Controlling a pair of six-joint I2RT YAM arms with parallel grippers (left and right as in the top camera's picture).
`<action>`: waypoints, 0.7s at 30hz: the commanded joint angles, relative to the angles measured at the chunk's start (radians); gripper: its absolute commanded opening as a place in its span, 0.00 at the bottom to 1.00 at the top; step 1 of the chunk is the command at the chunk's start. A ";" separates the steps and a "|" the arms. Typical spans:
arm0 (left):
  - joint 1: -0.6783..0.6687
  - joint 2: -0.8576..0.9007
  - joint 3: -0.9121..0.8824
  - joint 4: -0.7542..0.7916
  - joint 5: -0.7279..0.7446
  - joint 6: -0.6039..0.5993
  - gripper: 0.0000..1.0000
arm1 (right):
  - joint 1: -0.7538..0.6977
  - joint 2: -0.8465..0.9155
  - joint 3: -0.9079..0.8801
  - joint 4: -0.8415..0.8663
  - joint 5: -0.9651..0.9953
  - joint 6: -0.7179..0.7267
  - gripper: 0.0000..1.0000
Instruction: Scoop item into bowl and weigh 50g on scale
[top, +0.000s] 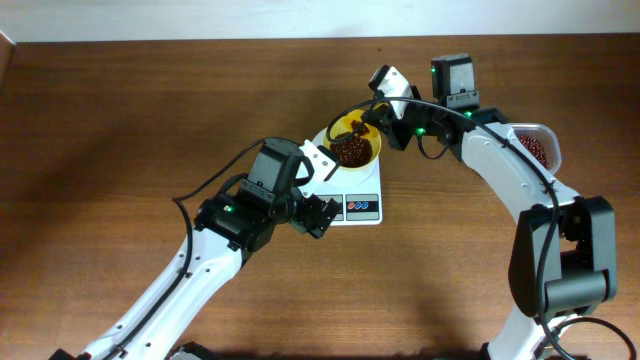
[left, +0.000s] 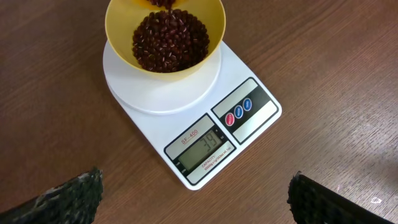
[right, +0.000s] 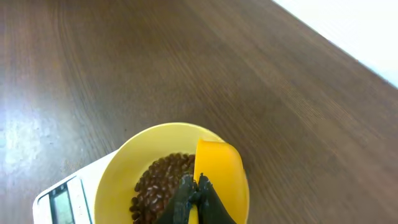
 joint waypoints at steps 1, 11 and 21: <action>0.003 -0.021 0.001 0.002 0.010 -0.012 0.99 | 0.010 0.003 -0.003 -0.020 -0.040 -0.011 0.04; 0.003 -0.021 0.001 0.002 0.010 -0.012 0.99 | 0.010 0.003 -0.003 -0.019 -0.108 -0.010 0.04; 0.003 -0.021 0.001 0.002 0.010 -0.012 0.99 | 0.011 0.003 -0.003 -0.017 -0.131 -0.011 0.04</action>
